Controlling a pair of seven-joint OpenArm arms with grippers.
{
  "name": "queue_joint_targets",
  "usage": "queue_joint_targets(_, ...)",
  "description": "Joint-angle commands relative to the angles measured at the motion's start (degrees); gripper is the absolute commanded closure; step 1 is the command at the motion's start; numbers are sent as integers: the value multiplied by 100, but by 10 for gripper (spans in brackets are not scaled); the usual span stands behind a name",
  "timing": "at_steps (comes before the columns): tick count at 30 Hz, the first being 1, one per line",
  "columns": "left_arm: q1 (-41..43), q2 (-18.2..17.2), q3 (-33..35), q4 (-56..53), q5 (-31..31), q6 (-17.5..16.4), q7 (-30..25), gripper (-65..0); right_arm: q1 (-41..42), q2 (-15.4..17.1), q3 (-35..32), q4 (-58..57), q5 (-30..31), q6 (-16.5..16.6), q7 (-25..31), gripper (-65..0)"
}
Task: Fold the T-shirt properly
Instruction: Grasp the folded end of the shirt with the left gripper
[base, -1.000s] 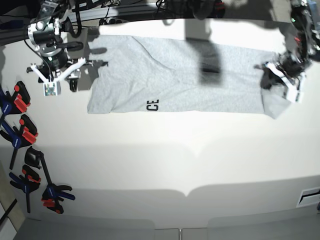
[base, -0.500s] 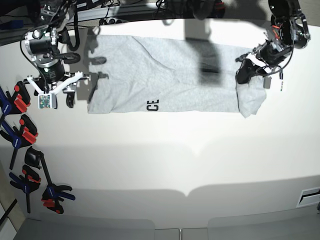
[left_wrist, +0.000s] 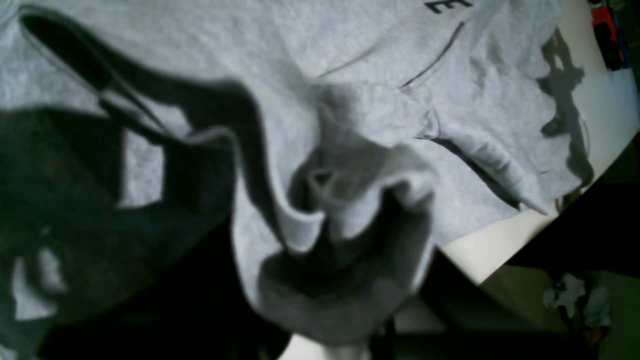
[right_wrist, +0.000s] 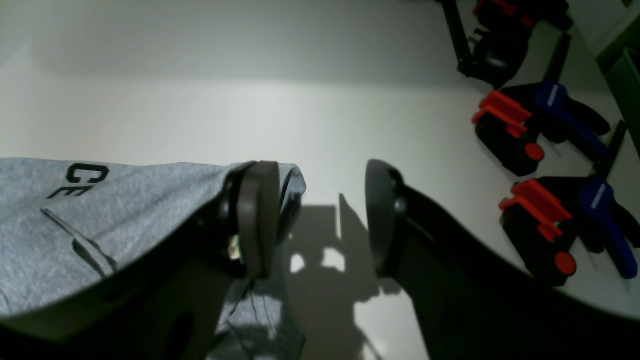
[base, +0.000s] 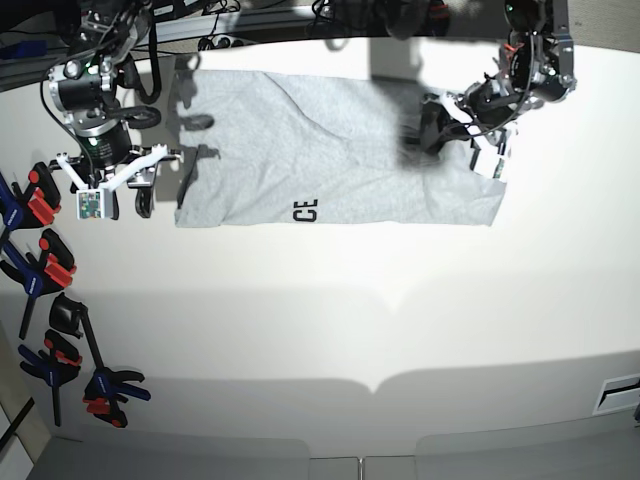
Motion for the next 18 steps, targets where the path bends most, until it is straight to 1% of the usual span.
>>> queue_joint_targets(1,-13,-33,11,103,-131,-35,-184,0,50,48,26,116,61,-24,144,-265)
queue_joint_targets(2,-13,-31,11,103,-201,-35,-208,0,50,48,26,116,61,-24,146,-265)
queue_joint_targets(3,-13,-31,9,103,-354,-35,-219,-60,50,48,26,116,61,-24,146,-265)
queue_joint_targets(5,-13,-26,11,103,-739,-35,-219,-208,50,48,26,116,61,-24,144,-265)
queue_joint_targets(6,-13,-26,11,103,-927,-37,-219,-262,50,48,26,116,61,-24,144,-265)
queue_joint_targets(7,-13,-26,11,103,-1097,-37,-219,-292,50,48,26,116,61,-24,144,-265)
queue_joint_targets(9,-13,-17,15,103,-1344,-63,-212,-297,50,48,26,116,61,-24,144,-265)
queue_joint_targets(12,-11,35,37,103,-1547,-348,-170,-297,52,48,26,116,61,-24,181,-265)
queue_joint_targets(14,-13,33,127,103,-1639,-448,-170,-297,52,48,26,116,59,-24,190,-265)
queue_joint_targets(18,-13,33,494,103,-1633,-470,-175,-297,52,48,26,116,57,-22,199,-265)
